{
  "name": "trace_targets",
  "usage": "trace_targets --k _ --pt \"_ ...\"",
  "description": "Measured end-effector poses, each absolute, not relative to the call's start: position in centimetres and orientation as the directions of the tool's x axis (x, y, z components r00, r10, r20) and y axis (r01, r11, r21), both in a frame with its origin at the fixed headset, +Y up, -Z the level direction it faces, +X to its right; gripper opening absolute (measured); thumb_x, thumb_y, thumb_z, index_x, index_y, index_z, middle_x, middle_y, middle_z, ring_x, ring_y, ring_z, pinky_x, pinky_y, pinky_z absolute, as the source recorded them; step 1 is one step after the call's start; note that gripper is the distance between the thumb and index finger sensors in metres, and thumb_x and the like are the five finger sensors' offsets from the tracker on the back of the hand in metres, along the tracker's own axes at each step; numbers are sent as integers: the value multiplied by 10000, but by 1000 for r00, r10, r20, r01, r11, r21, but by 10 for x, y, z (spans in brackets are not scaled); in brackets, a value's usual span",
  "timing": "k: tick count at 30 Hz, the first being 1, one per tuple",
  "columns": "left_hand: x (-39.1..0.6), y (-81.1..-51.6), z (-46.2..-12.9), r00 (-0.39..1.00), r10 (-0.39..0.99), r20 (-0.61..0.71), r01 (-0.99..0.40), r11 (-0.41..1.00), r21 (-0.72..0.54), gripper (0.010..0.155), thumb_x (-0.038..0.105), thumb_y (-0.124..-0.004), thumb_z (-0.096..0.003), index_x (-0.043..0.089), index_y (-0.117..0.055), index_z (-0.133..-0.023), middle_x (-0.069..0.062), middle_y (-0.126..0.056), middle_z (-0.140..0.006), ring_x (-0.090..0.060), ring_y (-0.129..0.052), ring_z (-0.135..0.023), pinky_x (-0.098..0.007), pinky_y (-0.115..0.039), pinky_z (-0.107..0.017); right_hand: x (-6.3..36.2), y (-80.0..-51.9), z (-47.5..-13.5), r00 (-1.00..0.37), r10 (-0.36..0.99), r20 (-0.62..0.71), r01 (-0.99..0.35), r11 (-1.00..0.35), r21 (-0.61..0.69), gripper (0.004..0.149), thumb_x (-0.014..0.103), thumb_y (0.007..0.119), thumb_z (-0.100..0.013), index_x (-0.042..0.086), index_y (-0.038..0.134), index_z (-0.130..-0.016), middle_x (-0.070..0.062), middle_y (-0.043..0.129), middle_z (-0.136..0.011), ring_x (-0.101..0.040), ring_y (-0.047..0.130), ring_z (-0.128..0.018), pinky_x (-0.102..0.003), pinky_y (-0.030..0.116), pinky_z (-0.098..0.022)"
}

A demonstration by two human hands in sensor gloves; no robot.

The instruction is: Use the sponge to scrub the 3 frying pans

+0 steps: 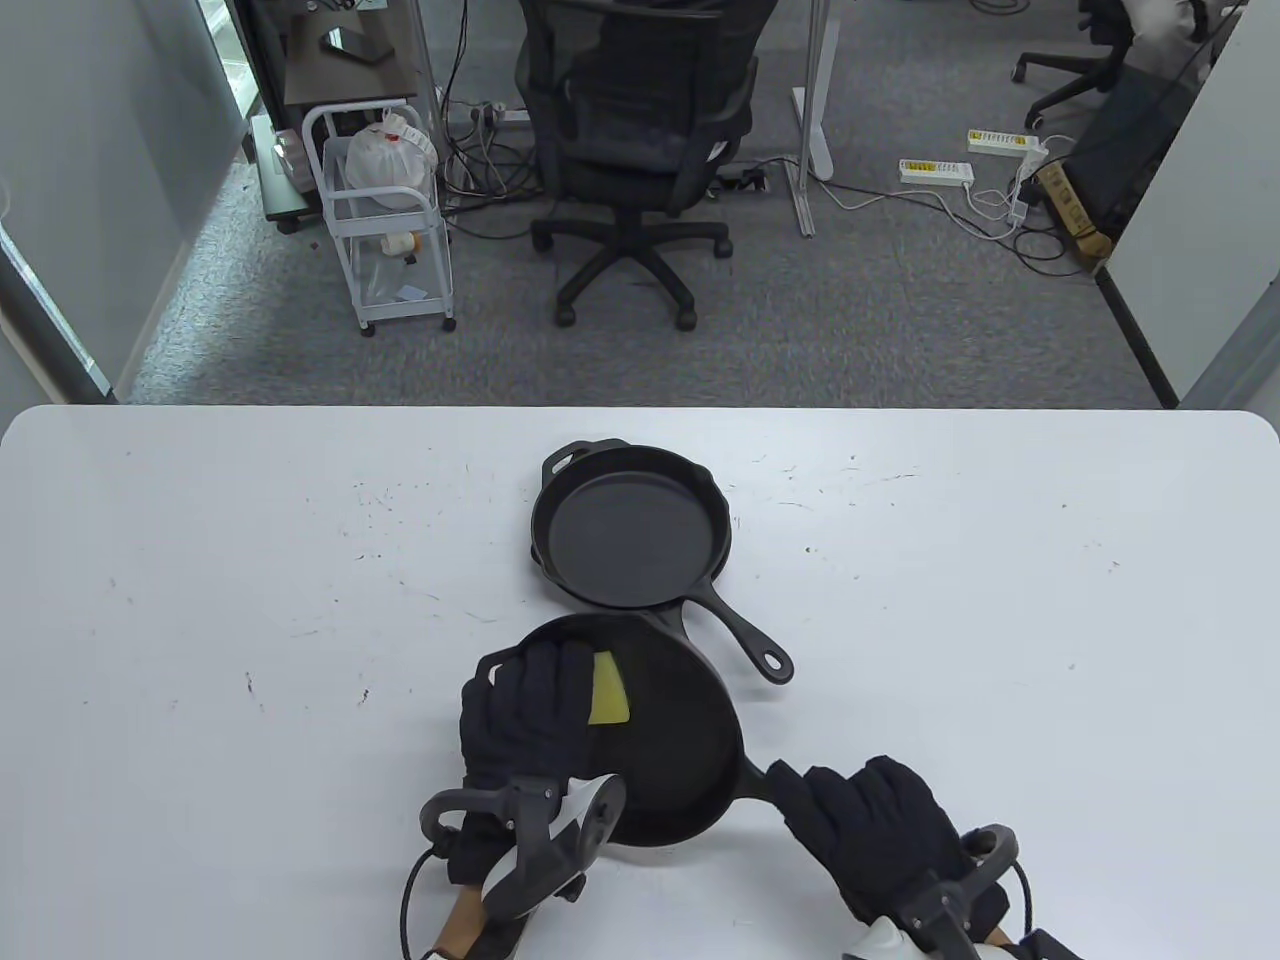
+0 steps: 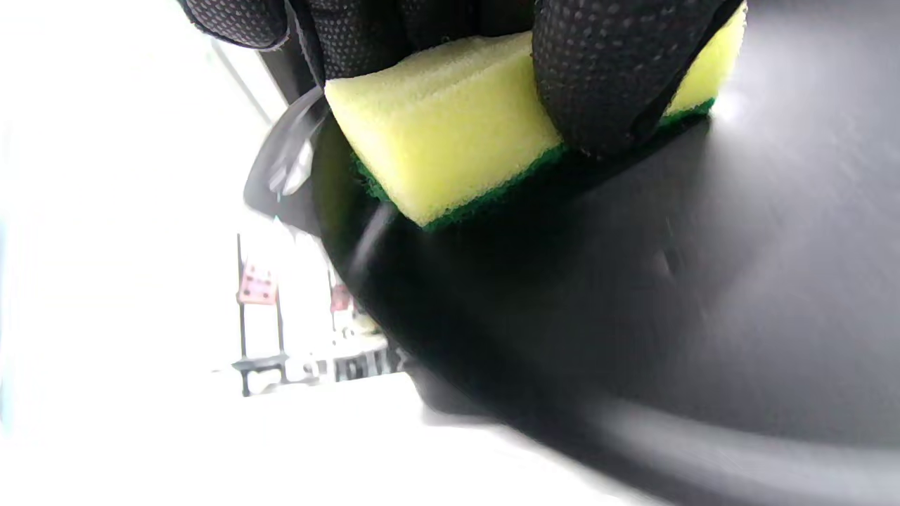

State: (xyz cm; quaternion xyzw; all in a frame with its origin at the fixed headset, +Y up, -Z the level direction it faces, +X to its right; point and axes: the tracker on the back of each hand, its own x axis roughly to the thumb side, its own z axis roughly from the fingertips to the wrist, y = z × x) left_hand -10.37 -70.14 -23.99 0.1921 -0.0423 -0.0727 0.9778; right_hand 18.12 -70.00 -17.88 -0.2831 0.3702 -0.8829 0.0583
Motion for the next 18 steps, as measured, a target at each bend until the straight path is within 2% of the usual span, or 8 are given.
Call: trace_targets --k 2,4,6,11,13,18 --pt "-96 -706 -242 975 -192 114 146 933 328 775 466 -858 -436 277 -605 -1144 -67 -694 -1158 -332 -736 -1013 -618 -583 -763 186 -699 -182 -853 -305 424 -84 -721 -688 553 439 995 -328 315 884 -855 61 1018 -627 -143 979 -252 -450 863 -426" --pt "-89 -710 -241 975 -143 173 91 956 277 780 459 -854 -441 270 -588 -1150 -79 -683 -1163 -343 -728 -1016 -623 -574 -764 192 -699 -186 -875 -307 375 -54 -708 -704 554 441 997 -323 317 887 -851 66 1021 -637 -155 992 -276 -459 861 -438" --pt "-84 -708 -238 970 -108 217 40 953 299 784 466 -841 -444 264 -574 -1153 -81 -686 -1161 -343 -735 -1013 -619 -581 -763 201 -696 -194 -911 -270 312 -26 -717 -696 556 443 994 -321 320 886 -852 71 1022 -646 -160 1002 -301 -467 857 -451" --pt "-87 -697 -227 970 -51 239 -57 905 422 790 462 -830 -451 258 -548 -1159 -85 -661 -1171 -347 -712 -1027 -626 -563 -769 228 -685 -207 -977 -129 171 -21 -737 -676 544 438 977 -338 301 887 -856 57 1027 -657 -172 1032 -351 -481 857 -457" --pt "-89 -694 -225 970 -37 239 -71 901 428 790 459 -829 -453 260 -540 -1161 -88 -651 -1175 -351 -705 -1031 -630 -556 -770 238 -682 -210 -990 -78 119 -21 -747 -665 541 440 963 -348 280 888 -858 50 1037 -645 -170 1051 -336 -477 867 -441" --pt "-86 -696 -225 967 -39 252 -72 906 416 792 458 -829 -453 259 -538 -1162 -88 -647 -1176 -351 -703 -1033 -629 -558 -769 247 -680 -211 -992 8 130 -89 -766 -636 517 441 927 -367 251 902 -848 25 1077 -618 -177 1109 -283 -473 898 -387"
